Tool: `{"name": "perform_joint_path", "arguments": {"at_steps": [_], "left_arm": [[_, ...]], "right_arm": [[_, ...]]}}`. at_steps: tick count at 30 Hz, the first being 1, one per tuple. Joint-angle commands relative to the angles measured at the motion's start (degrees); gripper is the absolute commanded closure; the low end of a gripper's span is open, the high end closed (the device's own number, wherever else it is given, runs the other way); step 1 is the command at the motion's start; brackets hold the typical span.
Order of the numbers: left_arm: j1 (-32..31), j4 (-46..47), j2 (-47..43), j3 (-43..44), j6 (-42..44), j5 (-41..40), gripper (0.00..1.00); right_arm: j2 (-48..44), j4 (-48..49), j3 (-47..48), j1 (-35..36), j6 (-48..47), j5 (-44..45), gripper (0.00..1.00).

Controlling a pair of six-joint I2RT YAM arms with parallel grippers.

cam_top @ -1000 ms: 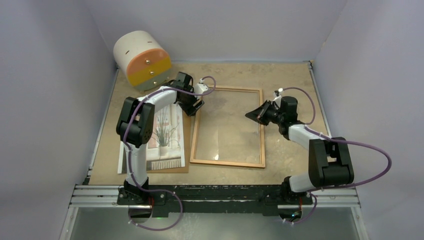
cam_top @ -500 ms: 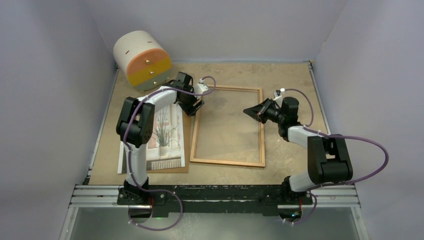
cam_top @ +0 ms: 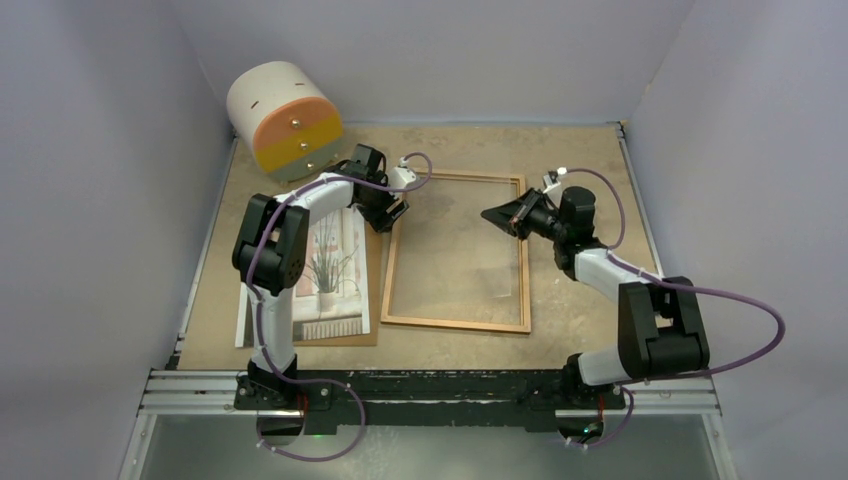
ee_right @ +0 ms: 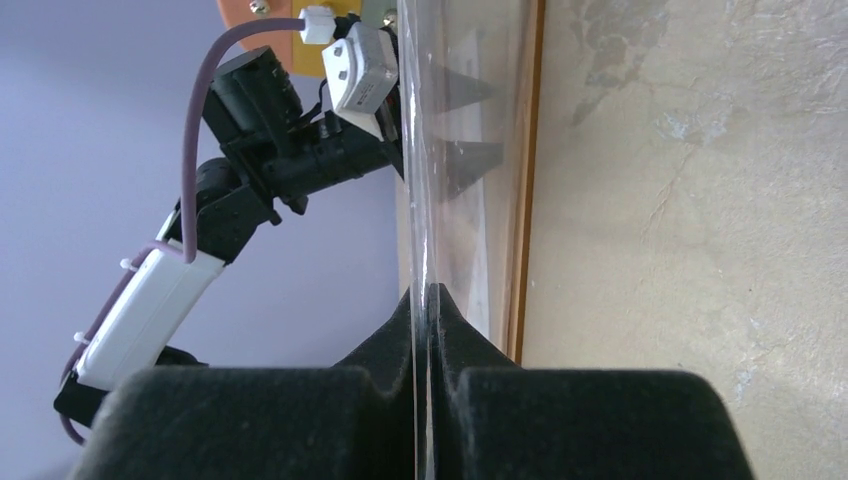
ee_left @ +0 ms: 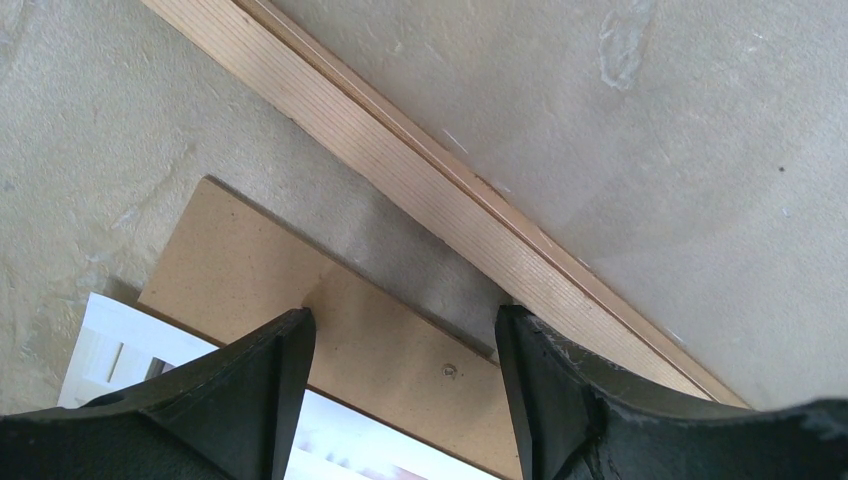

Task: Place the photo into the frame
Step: Adjust the photo frame item on the photo frame.

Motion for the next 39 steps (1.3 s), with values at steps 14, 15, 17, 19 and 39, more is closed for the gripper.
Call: {"name": "perform_joint_path", "arguments": {"at_steps": [14,15,17,19,39], "left_arm": [[-0.54,-2.48,-0.64,-1.44,0.16,4.18,0.32],[-0.54,-2.51,-0.64,-1.37,0.20,4.18,0.32],[-0.56,-2.56,-0.64,-1.41,0.16,4.11,0.32],[-0.54,-2.51,-0.59,-1.49,0.27,4.11,0.32],[-0.56,-2.19,-0.47,-1.50,-0.13,3.50,0.32]], "right_arm": [[0.57,-13.63,5.56,0.36,-15.04,1.58,1.00],[0.93,-13.71,5.42,0.32,-15.51,1.76,0.99],[1.57,-13.86,5.03,0.31,-16.36,2.34,0.96],[2.18,-13.32,4.66,0.31,-17.03,2.45,0.96],[0.97,-18.11,4.35,0.11,-22.02,6.92,0.85]]}}
